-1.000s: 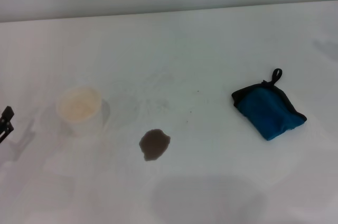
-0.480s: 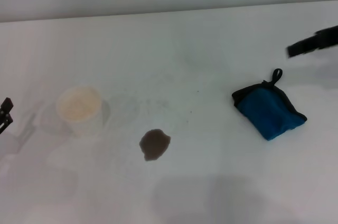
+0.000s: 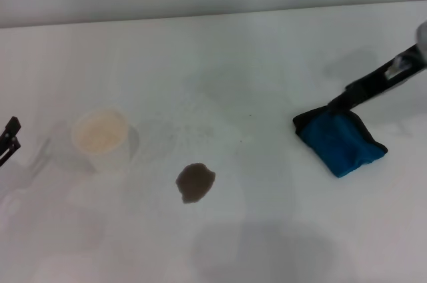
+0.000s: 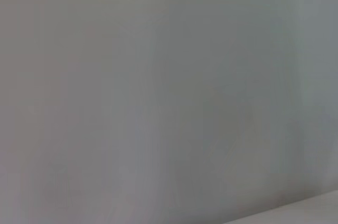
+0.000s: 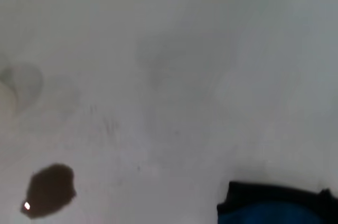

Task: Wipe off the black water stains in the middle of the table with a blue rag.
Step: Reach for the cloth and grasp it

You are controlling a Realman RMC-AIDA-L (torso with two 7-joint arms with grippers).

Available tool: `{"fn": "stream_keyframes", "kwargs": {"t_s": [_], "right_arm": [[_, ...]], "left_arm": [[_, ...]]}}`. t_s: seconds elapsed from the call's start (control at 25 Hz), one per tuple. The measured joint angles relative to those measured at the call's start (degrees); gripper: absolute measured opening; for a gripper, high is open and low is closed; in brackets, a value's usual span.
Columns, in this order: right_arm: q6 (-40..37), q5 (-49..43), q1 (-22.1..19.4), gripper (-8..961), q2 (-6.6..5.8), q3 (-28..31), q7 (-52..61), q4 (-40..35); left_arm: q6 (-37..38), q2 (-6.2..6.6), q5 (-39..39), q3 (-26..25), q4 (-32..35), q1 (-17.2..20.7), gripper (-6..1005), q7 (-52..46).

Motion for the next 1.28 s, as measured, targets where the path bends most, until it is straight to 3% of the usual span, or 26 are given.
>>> {"fn": "stream_keyframes", "kwargs": {"t_s": [0.28,0.48,0.84,1.28], "right_arm": [[-3.3,-5.2,1.5,480,0.07,-13.4,9.0,0.1],[-4.4,-7.9,3.5,480,0.12,-19.0,13.0,1.6],[-9.1,-10.9,7.3,480,0.23,-23.5,15.2,12.1],[-13.0,-12.1,9.2,479,0.24,-24.0,14.8,18.9]], "left_arm": [[0.0,0.04,0.0,0.0,-0.1,-0.3,874,0.9],[0.0,0.07,0.0,0.0,-0.1,-0.5,874,1.5],[0.1,0.09,0.0,0.0,-0.6,-0.8,873,1.5],[0.1,0.09,-0.1,0.0,-0.8,-1.1,873,1.5]]}}
